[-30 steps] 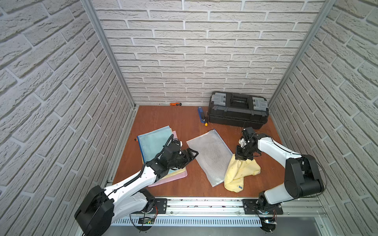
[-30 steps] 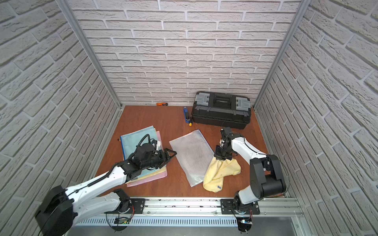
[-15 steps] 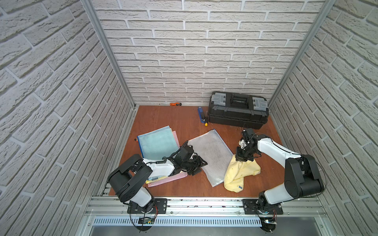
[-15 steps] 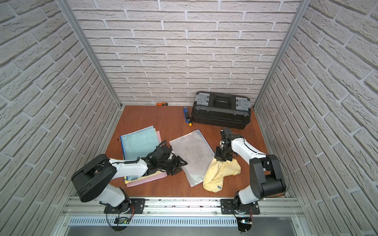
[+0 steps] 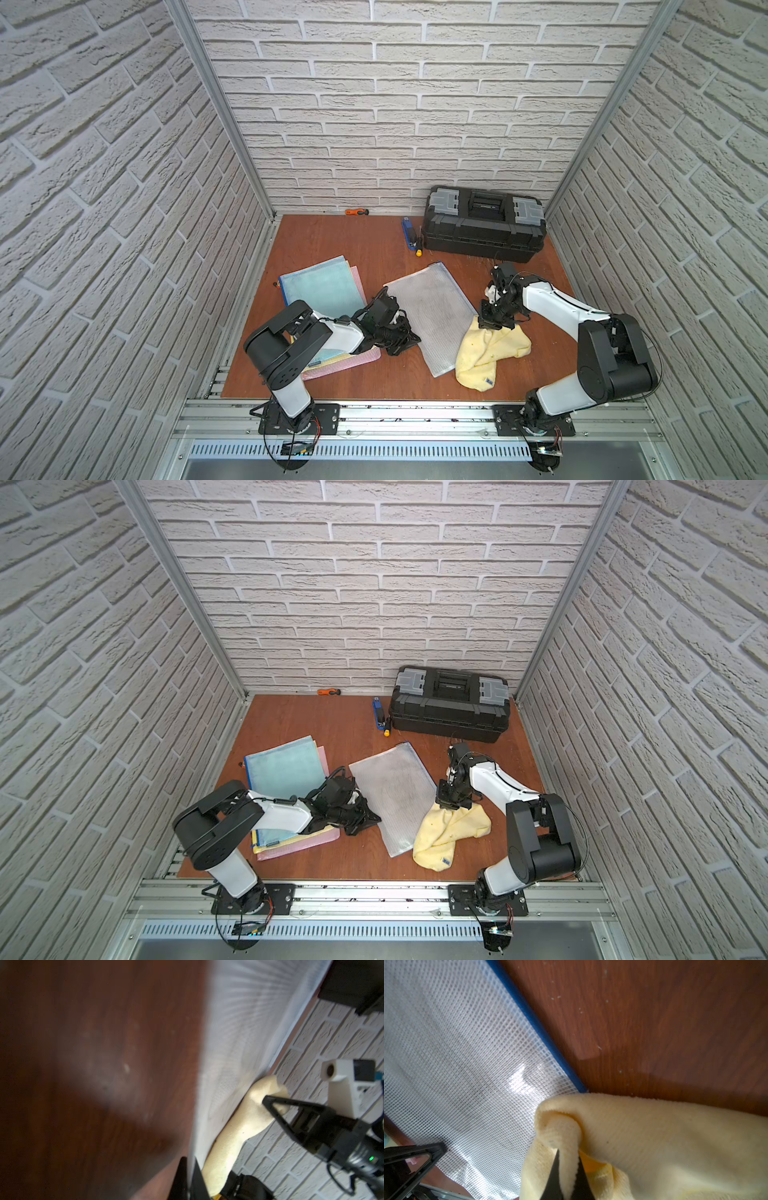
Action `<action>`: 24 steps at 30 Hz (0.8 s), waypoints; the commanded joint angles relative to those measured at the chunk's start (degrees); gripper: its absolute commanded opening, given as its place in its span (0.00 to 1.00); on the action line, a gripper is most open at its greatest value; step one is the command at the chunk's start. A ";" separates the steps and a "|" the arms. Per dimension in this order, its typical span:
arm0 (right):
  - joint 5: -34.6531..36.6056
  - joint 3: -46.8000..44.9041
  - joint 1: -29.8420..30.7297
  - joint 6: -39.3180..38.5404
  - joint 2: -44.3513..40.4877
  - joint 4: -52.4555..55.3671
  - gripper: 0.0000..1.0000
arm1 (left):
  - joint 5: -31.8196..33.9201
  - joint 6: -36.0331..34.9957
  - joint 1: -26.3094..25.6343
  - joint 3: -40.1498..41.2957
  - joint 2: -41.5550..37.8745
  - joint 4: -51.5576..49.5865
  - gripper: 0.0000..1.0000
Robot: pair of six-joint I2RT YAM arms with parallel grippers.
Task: Wipe the document bag
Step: Adjust the document bag at the center of the board.
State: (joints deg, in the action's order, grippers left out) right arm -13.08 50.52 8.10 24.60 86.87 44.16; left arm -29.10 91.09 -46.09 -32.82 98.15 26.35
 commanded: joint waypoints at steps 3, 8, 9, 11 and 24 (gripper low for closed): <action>-0.06 1.01 0.23 -0.87 -0.75 0.85 0.02 | -3.01 6.72 0.08 0.70 5.92 18.30 0.00; -1.00 3.98 0.24 -0.87 -4.24 4.38 0.02 | -4.32 7.84 1.08 1.41 5.45 24.76 0.00; -1.40 5.41 0.21 -0.96 -5.50 5.60 0.02 | -4.60 5.63 1.59 0.83 3.75 21.80 0.00; -1.96 8.34 0.19 -0.98 -8.12 7.84 0.02 | -4.40 -1.05 2.44 -1.73 -0.65 9.99 0.00; 0.92 26.15 -1.31 -0.69 -16.61 13.73 0.02 | 33.66 -47.99 1.97 -37.00 -21.23 -73.06 0.00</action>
State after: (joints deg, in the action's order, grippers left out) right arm -12.84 74.91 7.16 23.57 70.78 56.82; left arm -6.66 53.84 -43.79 -67.46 78.70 -28.18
